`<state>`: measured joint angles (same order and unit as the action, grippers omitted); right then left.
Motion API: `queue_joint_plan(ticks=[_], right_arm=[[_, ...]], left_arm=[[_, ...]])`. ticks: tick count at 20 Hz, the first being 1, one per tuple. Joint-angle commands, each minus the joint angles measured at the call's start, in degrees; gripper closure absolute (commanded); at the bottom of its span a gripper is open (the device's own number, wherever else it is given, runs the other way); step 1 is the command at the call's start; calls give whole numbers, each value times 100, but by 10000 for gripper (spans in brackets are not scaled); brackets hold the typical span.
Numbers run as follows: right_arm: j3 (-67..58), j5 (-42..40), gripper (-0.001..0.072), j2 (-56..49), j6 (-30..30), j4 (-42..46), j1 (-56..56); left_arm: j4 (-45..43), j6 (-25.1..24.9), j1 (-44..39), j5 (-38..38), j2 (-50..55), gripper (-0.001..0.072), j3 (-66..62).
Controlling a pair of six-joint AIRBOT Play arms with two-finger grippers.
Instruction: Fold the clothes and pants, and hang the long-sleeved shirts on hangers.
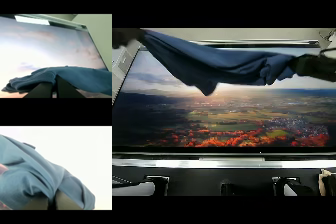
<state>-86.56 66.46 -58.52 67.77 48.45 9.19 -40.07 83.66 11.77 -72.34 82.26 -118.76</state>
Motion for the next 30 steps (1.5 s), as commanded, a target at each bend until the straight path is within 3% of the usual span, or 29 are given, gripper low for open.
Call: queue_joint_plan(ticks=[1, 3, 5, 9, 11, 14, 17, 22, 23, 25, 26, 29, 30], right_arm=[[-988, 1036, 678, 610, 452, 251, -4], [-1060, 1460, 678, 1086, 903, 505, -4], [-1060, 1727, 678, 1338, 1235, 793, -4], [-535, 2068, 677, 946, 1497, 815, -11], [256, 2000, 677, 562, 1458, 568, -11], [1891, 1147, 676, -79, 1003, 352, -11], [3053, -44, 676, -824, 804, 343, -11], [3287, -1534, 672, -2164, 918, 254, -9], [3287, -1801, 638, -2321, 1093, 258, -9], [3283, -2284, 445, -2474, 1631, 258, -2], [3270, -2457, 353, -2459, 1777, 264, -2], [2938, -2376, 270, -2332, 1884, 415, 151], [2732, -2208, 270, -2251, 1976, 481, 295]], left_arm=[[-789, 920, 247, -791, -1637, 693, 190], [-1364, 1574, 254, -1377, -2256, 694, 190], [-1510, 1827, 254, -1659, -2540, 694, 192], [-1578, 1714, 94, -1725, -2199, 694, 833], [-2153, 1491, -138, -1622, -1777, 694, 1611], [-2835, 1176, -481, -442, -879, 693, 3182], [-2592, 1128, -555, 890, 466, 693, 4098], [-1134, 820, -549, 1143, 2614, 692, 3359], [-979, 822, -549, 1123, 2876, 692, 3152], [-817, 824, -551, 1093, 3141, 686, 2848], [-815, 820, -544, 1095, 3161, 635, 2736], [-815, 756, -444, 807, 3108, 196, 2162], [-815, 758, -378, 579, 3082, 154, 1893]])
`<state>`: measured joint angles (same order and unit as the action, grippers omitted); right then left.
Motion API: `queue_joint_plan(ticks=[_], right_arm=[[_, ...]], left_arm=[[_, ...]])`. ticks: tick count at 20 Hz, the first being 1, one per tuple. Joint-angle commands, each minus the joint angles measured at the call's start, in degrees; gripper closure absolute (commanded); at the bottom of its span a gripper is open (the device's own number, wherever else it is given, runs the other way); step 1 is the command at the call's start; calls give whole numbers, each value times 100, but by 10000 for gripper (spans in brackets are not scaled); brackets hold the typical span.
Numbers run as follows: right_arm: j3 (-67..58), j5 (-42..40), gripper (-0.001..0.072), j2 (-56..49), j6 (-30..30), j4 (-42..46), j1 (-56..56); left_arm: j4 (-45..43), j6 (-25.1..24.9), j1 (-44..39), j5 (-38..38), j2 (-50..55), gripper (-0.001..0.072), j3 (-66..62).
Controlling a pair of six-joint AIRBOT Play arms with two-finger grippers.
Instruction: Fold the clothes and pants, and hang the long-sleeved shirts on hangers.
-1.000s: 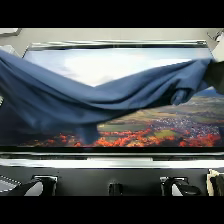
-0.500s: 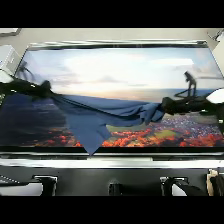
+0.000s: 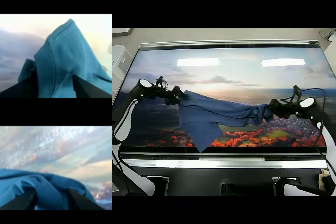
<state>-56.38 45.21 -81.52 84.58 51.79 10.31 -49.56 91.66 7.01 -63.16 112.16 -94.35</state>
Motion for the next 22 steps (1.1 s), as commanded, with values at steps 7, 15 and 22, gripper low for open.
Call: queue_joint_plan(ticks=[7, 15, 22], right_arm=[[-1196, 2332, 212, 308, -393, 214, 1985], [619, 2483, 216, -72, -1161, -629, 1751], [896, 1137, 222, -269, -1060, -809, 717]], left_arm=[[-280, -37, 693, -1971, -866, 155, -1340], [-592, 245, 597, -2612, -1445, 156, -1340], [-568, 315, 262, -2581, -1443, 156, -1340]])
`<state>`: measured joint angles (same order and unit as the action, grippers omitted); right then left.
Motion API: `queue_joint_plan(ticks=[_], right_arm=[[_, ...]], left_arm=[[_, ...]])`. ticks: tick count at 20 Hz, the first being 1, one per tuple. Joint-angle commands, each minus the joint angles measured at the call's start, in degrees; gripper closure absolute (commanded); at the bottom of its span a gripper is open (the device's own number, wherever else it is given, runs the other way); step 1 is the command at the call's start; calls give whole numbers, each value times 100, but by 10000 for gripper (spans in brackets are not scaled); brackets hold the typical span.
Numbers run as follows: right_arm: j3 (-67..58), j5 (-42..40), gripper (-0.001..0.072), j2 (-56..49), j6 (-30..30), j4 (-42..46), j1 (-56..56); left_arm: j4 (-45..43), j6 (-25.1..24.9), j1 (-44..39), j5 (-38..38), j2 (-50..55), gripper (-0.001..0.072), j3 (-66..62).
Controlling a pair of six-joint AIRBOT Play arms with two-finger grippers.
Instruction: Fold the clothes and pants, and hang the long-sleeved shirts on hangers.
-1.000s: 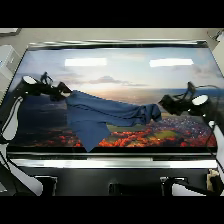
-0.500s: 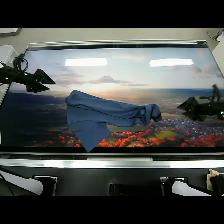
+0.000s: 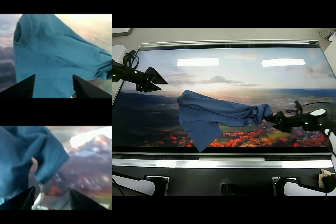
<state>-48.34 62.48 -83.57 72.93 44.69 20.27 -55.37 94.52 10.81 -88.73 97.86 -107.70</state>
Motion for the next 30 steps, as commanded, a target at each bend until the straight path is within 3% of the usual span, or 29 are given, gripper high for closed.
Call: queue_joint_plan(ticks=[1, 9, 14, 15, 18, 20, 22, 26, 30], right_arm=[[92, -673, 222, -66, 101, -168, -278], [92, -1093, 236, -68, 101, -177, -280], [92, -1054, 656, -66, 98, -52, -280], [92, -1032, 677, -66, 98, -57, -280], [92, -911, 677, -66, 94, -57, -280], [92, -796, 677, -63, 68, -61, -280], [92, -704, 677, -39, -33, -68, -278], [92, -684, 677, 87, -35, -68, -280], [92, -516, 677, 216, -61, -57, -280]], left_arm=[[13, 26, -127, -24, -13, 156, -4], [4, -2, -118, -22, -13, 156, -4], [-17, 0, -109, -46, -13, 158, -4], [-37, -17, -74, -146, -13, 157, -4], [-199, -415, 175, -758, -68, 157, 131], [-234, -566, 424, -511, -361, 158, 863], [-254, -614, 597, 98, -800, 176, 2094], [28, -1499, 457, 1152, -1434, 177, 4651], [988, -2341, 376, 2339, -1390, 176, 5757]])
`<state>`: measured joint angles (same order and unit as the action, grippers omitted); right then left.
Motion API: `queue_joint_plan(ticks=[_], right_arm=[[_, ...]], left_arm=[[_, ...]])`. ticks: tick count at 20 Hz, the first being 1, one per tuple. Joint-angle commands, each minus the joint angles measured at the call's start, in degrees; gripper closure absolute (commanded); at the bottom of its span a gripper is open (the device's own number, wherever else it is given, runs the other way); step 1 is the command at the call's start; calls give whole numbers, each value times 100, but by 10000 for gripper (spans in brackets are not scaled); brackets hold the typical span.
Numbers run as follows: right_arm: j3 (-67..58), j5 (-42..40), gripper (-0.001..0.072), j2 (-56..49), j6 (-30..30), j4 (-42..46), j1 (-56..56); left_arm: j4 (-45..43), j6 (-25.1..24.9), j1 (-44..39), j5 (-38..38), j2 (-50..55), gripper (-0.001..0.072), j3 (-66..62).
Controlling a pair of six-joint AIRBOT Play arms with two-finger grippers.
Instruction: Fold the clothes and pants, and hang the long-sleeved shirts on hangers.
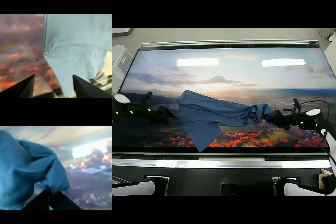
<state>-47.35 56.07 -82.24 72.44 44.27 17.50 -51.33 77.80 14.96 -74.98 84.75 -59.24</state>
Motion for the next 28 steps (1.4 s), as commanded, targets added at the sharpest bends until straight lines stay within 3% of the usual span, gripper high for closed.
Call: queue_joint_plan(ticks=[1, 5, 10, 12, 13, 15, 20, 24, 28], right_arm=[[-7, 166, 677, 114, -11, -17, -2], [-24, 271, 677, 164, -17, -35, -2], [-24, 396, 677, 166, -28, -61, -2], [-24, 446, 677, 166, -33, -98, -2], [-24, 494, 677, 166, -83, -153, -2], [-24, 586, 677, 205, -225, -297, -2], [-361, 542, 679, 1078, -791, -531, -2], [-1744, 264, 680, 1792, -901, -529, -2], [-3639, 101, 680, 1963, -444, -531, -2]], left_arm=[[728, -824, -44, 1113, -31, 176, 1016], [1285, -1327, -52, 1176, 313, 177, 1078], [1550, -1506, -83, 1554, 542, 181, 1078], [1585, -1574, -234, 1707, 625, 274, 1078], [1585, -1585, -345, 1803, 629, 355, 1078], [1655, -1591, -490, 1805, 625, 692, 1016], [2623, -1799, -505, 1123, 356, 693, -81], [2695, -1099, -494, 986, 46, 693, -2269], [2693, -334, -492, 1143, 44, 693, -5442]])
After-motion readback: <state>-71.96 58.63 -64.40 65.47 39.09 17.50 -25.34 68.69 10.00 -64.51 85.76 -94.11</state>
